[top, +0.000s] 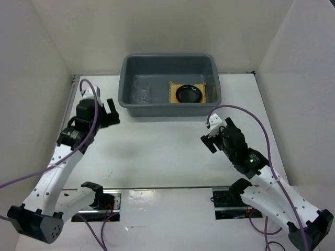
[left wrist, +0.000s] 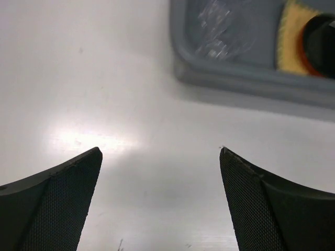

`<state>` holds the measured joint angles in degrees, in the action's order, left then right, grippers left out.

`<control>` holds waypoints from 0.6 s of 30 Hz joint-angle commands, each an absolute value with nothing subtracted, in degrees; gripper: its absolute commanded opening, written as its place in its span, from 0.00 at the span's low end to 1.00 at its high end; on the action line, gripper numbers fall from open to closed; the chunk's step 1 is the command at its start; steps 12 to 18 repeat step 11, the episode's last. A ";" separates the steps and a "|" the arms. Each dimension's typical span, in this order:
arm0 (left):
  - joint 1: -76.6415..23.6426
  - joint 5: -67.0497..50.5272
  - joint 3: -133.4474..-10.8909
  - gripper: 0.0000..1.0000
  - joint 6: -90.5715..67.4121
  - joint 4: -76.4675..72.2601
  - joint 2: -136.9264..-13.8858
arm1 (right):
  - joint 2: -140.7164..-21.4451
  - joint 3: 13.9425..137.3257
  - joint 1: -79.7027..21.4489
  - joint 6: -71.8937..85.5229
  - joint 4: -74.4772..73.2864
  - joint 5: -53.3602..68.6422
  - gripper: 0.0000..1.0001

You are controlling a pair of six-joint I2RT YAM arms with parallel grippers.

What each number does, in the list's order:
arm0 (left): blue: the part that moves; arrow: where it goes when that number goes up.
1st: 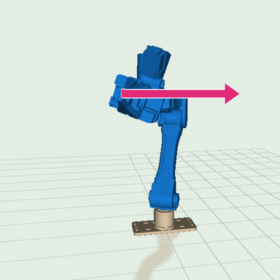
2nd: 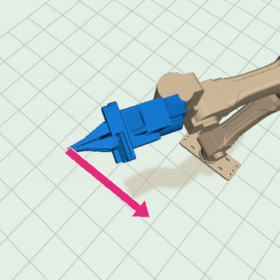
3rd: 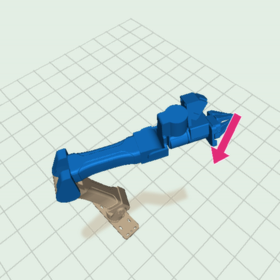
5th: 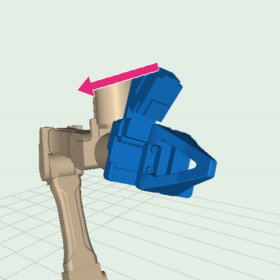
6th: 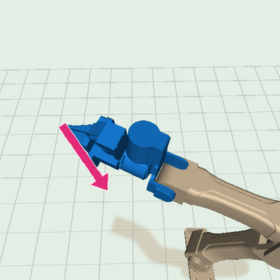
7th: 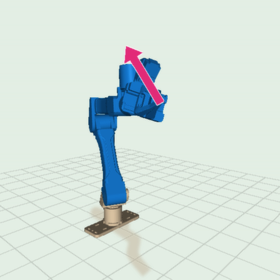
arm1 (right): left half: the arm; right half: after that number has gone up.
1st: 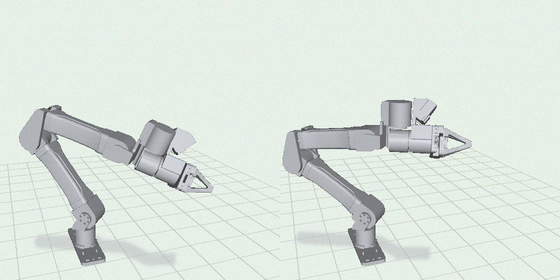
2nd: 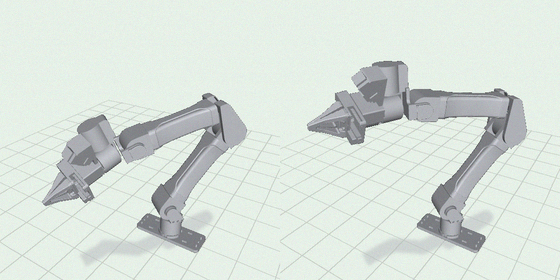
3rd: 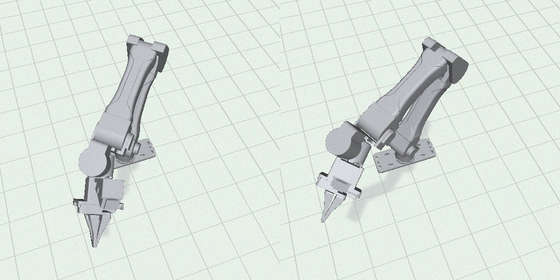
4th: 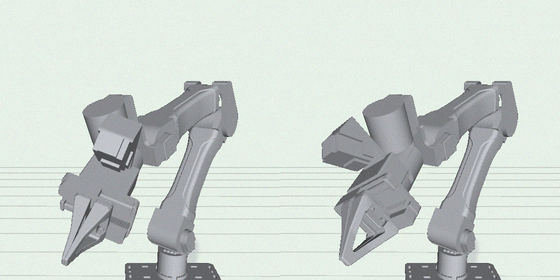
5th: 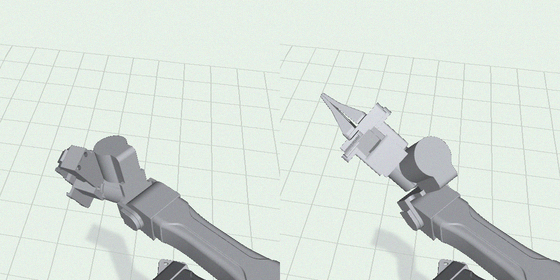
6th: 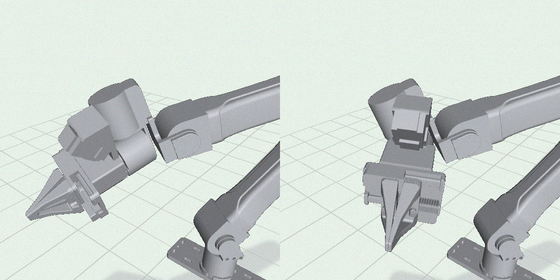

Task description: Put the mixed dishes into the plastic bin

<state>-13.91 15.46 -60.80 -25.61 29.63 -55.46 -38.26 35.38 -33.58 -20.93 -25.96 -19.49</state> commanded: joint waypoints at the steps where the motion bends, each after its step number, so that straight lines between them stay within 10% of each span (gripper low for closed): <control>1: -13.89 19.94 -53.13 0.99 -26.10 28.92 -42.05 | -37.62 38.32 -33.83 -21.71 -27.42 -15.56 0.98; 10: -13.89 31.62 -34.55 0.99 -23.64 22.32 6.82 | -38.67 37.71 -33.84 -22.24 -26.54 -17.75 0.98; 18: -13.89 32.60 -35.32 0.99 -26.69 24.76 4.42 | -38.67 37.71 -33.84 -22.24 -26.54 -17.75 0.98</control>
